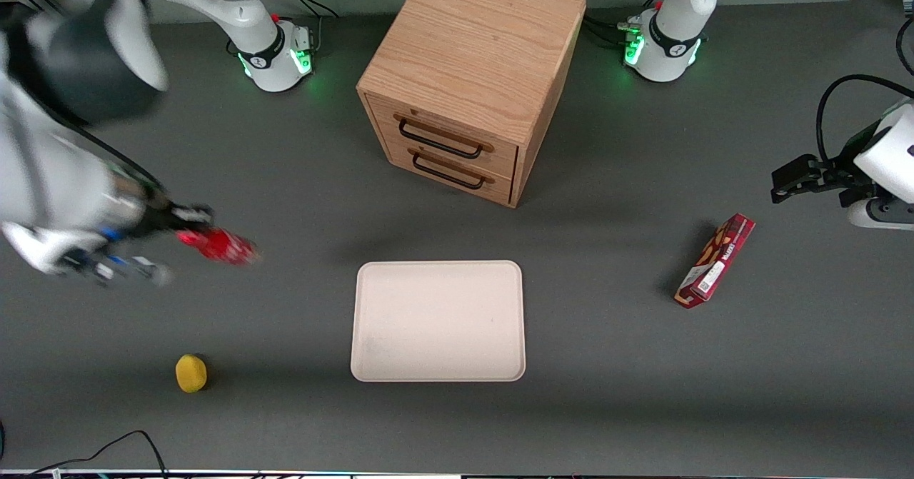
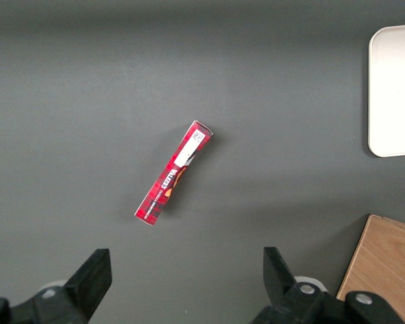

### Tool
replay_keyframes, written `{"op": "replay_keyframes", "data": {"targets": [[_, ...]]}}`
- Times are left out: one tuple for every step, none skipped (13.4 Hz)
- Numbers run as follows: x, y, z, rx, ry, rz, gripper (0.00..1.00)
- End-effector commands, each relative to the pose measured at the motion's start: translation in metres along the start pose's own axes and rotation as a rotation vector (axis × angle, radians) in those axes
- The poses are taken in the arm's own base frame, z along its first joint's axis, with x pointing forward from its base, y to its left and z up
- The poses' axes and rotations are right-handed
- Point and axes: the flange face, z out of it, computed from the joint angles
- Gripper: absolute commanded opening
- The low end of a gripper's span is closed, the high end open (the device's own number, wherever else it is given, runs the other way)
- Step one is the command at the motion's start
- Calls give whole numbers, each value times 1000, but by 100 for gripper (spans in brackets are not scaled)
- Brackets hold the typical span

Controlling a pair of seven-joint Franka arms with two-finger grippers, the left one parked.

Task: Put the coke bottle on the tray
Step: 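Lift the bottle and carry it to the corner of the cream tray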

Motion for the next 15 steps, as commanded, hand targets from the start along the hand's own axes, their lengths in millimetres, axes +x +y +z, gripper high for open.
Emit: {"op": "replay_keyframes", "data": {"targets": [[46,-60,51,96,87,92,0],[61,-73,69,135,132,128,0],[68,-92,90,147,161,139,0],[73,-103,107,150,172,149,0],[80,-107,120,159,186,154,0],[85,-110,132,165,197,160,0],[87,-117,141,171,203,181,0],[86,-129,150,178,212,195,0],[87,-132,156,177,214,196,0],[87,-133,161,174,209,198,0],[87,-136,166,173,204,196,0],[85,-143,172,166,202,187,0],[86,-144,181,163,197,186,0],[87,-143,181,163,198,186,14],[87,-143,183,161,197,186,50]]}}
